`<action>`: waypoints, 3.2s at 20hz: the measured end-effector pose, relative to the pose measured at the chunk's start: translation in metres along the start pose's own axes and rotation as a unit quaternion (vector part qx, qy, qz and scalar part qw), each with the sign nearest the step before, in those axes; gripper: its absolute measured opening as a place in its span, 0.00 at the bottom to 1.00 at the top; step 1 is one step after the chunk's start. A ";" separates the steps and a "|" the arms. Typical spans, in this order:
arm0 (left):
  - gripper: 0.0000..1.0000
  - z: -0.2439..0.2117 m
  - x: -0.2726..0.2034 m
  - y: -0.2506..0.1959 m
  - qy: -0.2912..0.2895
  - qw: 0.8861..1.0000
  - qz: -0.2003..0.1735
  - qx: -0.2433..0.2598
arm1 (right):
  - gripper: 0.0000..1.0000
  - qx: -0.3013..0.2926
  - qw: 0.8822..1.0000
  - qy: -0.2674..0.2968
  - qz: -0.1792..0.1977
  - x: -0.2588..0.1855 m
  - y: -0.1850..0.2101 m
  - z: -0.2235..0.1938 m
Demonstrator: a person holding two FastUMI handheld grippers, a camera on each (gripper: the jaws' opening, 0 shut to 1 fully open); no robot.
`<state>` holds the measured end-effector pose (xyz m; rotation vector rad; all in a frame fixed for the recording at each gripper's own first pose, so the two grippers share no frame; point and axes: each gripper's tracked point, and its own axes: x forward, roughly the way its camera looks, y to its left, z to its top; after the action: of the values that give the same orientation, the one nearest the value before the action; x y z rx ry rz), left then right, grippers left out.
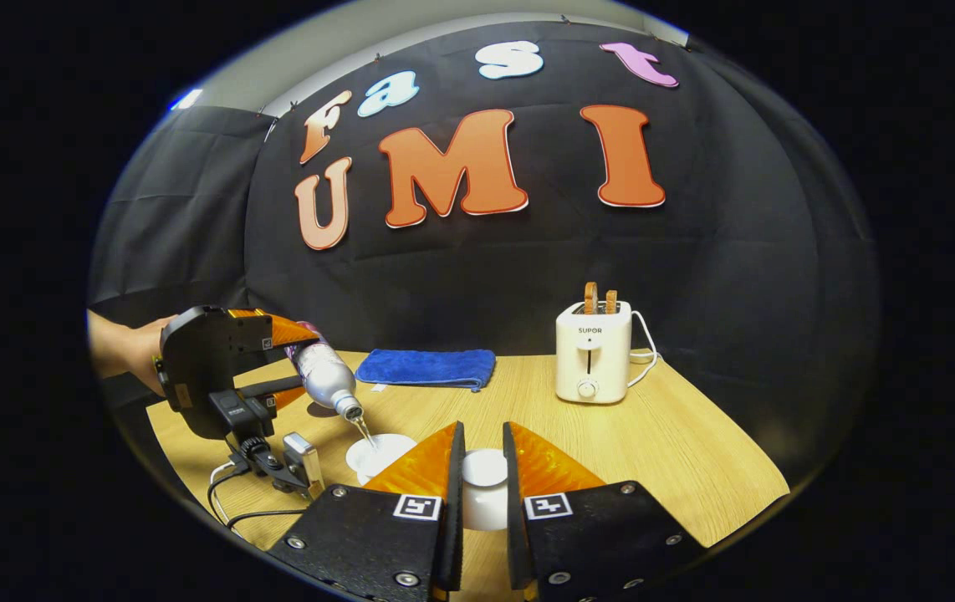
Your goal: Open the teacup lid with one hand, grasp the water bottle and pour water into the teacup with the other hand; after pouring, place the water bottle on the coaster and then close the teacup lid.
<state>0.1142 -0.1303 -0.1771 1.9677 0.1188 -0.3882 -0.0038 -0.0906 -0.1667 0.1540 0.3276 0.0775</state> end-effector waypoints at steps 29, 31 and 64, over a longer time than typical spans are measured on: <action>0.84 0.022 -0.003 0.020 -0.017 0.996 0.052 0.073 | 0.22 -0.007 1.000 0.006 0.012 -0.001 0.013 -0.008; 0.84 0.025 -0.003 0.018 -0.019 0.995 0.052 0.077 | 0.22 -0.007 1.000 0.006 0.012 -0.001 0.013 -0.008; 0.83 -0.014 -0.004 -0.001 -0.019 0.987 0.028 -0.155 | 0.22 -0.002 0.999 0.017 0.042 0.027 0.049 -0.016</action>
<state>0.1136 -0.1166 -0.1716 1.6529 0.0932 -0.3467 0.0138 -0.0373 -0.1822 0.1629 0.3554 0.1633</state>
